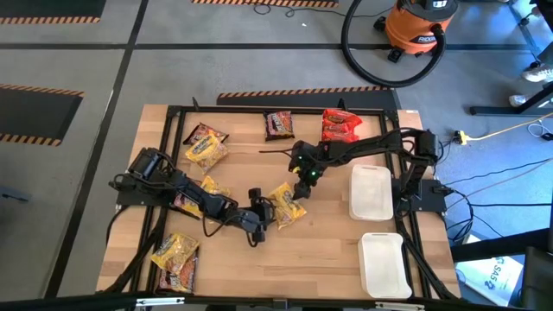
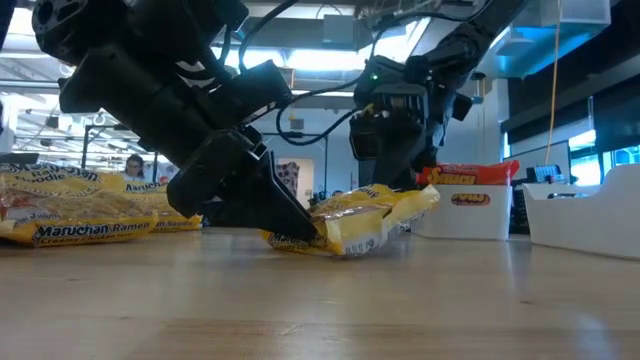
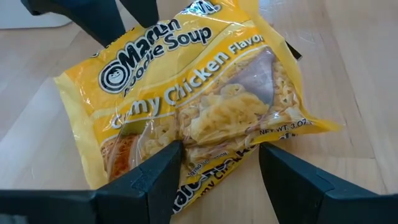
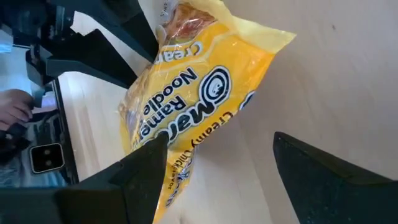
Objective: Sort Maruchan noodles
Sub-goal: Put the yellow noodle pack into the middle white bin
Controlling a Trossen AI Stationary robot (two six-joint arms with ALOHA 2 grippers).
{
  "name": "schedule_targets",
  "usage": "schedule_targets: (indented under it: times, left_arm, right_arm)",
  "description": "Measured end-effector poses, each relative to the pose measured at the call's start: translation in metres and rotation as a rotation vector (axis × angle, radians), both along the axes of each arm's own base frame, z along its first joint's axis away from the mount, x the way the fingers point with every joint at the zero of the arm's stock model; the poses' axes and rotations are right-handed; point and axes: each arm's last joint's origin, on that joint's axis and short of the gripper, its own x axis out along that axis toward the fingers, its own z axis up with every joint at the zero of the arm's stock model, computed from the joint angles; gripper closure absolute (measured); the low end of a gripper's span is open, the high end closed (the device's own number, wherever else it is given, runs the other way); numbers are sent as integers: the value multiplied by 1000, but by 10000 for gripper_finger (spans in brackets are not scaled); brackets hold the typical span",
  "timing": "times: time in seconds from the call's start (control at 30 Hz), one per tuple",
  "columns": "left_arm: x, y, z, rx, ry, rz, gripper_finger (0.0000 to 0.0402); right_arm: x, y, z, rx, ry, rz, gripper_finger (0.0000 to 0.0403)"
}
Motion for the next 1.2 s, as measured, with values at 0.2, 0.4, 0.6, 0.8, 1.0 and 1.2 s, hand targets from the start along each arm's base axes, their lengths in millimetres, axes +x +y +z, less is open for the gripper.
schedule_targets:
  times: [0.2, 0.4, 0.6, 0.8, 1.0, 1.2]
  left_arm:
    - [0, 0, 0, -1, -3, 0, 192]
    - [1, 1, 0, -3, -4, 2, 192]
    - [1, 1, 0, -3, -4, 3, 192]
    - [1, 3, 0, -3, -5, 9, 192]
    - [2, 3, 1, -5, -12, 9, 192]
    - [2, 3, 1, -5, -13, 10, 192]
  right_arm:
    - [5, 11, -6, 22, 12, -3, 127]
    - [4, 17, -10, 116, 28, 54, 127]
    - [4, 19, -8, 192, 7, 102, 127]
    - [10, 18, -14, 130, 32, 0, 127]
    - [23, 28, -28, 142, 2, -42, 127]
    - [30, 40, -31, 111, -46, -36, 128]
